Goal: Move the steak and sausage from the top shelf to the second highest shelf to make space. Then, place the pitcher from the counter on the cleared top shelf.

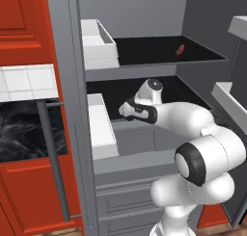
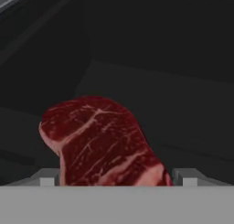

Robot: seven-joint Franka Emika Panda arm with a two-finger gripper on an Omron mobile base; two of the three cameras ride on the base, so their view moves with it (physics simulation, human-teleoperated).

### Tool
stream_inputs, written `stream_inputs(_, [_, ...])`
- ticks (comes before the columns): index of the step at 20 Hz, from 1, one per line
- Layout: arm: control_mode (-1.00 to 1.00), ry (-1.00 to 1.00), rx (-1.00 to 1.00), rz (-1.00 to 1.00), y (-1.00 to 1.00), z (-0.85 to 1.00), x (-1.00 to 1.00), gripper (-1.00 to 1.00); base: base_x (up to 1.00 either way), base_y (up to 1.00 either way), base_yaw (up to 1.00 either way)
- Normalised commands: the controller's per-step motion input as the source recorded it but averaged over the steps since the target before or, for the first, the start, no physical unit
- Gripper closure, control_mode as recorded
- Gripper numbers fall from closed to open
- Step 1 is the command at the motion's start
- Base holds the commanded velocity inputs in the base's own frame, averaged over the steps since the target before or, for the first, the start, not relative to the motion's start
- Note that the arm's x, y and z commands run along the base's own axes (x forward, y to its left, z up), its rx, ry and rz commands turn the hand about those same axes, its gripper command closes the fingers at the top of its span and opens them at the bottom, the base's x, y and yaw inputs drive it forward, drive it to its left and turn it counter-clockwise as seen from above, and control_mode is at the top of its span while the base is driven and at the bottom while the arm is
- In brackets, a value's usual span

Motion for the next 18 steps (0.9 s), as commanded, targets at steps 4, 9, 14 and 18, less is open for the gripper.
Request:
stream_inputs(4, [-1.00,0.00,0.00,0.00,0.12,-0.70,1.00,1.00,0.00,0.00,0.00])
stream_inputs(9, [-1.00,-0.02,0.00,0.00,0.17,-0.45,0.89,-1.00,0.00,0.00,0.00])
stream_inputs(14, [-1.00,-0.07,-0.04,-0.02,0.02,-0.10,-0.38,-1.00,0.00,0.00,0.00])
stream_inputs(18, [-1.00,-0.04,-0.01,-0.08,-0.01,0.01,-0.96,-1.00,0.00,0.00,0.00])
